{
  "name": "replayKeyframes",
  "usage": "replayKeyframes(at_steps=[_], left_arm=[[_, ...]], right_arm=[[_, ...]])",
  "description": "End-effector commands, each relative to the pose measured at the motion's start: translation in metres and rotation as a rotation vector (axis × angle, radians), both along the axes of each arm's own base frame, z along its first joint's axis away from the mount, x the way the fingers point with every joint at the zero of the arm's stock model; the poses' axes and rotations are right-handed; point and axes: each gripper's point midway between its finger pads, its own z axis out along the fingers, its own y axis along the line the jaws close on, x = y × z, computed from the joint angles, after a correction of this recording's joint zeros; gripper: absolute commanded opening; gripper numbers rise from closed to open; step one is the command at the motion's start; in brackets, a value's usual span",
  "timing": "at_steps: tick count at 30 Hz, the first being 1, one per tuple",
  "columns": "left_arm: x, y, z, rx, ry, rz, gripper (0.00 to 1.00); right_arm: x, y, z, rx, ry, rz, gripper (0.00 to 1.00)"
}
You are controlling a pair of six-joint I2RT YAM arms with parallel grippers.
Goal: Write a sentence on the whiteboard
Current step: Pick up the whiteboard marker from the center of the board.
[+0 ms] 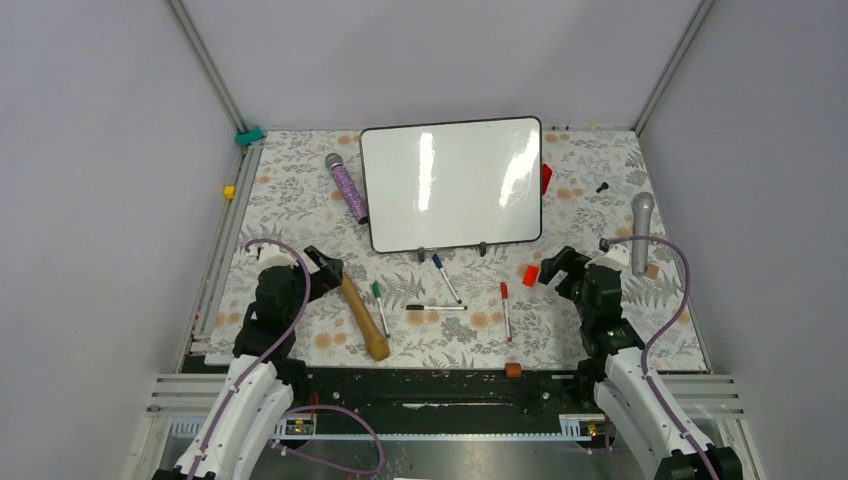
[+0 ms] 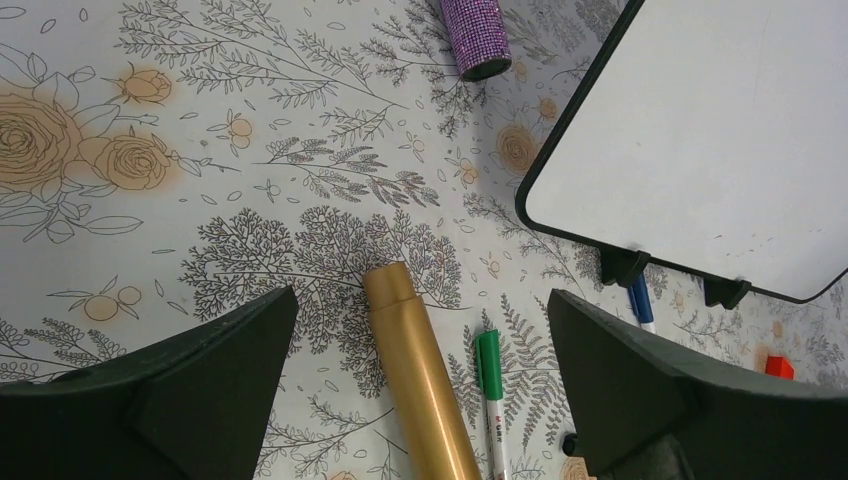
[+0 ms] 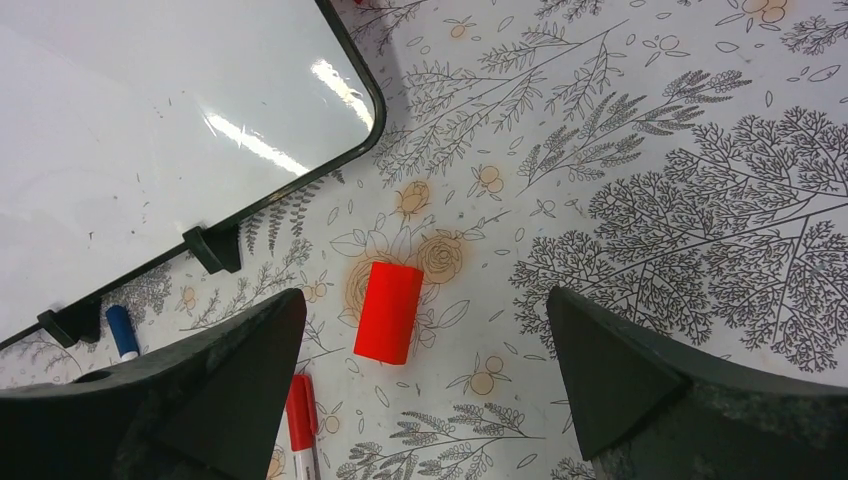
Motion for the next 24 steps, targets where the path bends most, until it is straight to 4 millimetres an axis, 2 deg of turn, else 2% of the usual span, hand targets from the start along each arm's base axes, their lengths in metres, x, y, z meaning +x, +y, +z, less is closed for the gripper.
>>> replayKeyframes(at_steps=[1,7,13,15,17,18,24], left_arm=[[0.005,0.004,0.009,-0.007,-0.046,0.031,0.99],[0.004,-0.003,0.012,-0.014,-0.069,-0.016,0.99],[0.004,-0.012,0.013,-0.023,-0.09,-0.067,0.99],[0.005,-0.013,0.014,-0.023,-0.093,-0.075,0.99],[0.005,-0.015,0.014,-0.024,-0.095,-0.088,0.99],[0.004,-0.018,0.015,-0.03,-0.098,-0.103,0.99],[0.003,-0.021,0.015,-0.033,-0.106,-0.125,0.99]], right_arm=[[0.006,0.004,0.028,0.011,-0.037,0.013,0.99],[-0.007,0.017,0.033,-0.001,0.11,0.089,0.94],[-0.022,0.039,0.042,-0.137,0.271,0.145,0.95],[-0.027,0.05,0.04,-0.181,0.322,0.161,0.88],[-0.032,0.062,0.032,-0.181,0.377,0.195,0.76],[-0.035,0.067,0.027,-0.182,0.404,0.207,0.73],[-0.054,0.101,-0.013,-0.19,0.501,0.272,0.66]])
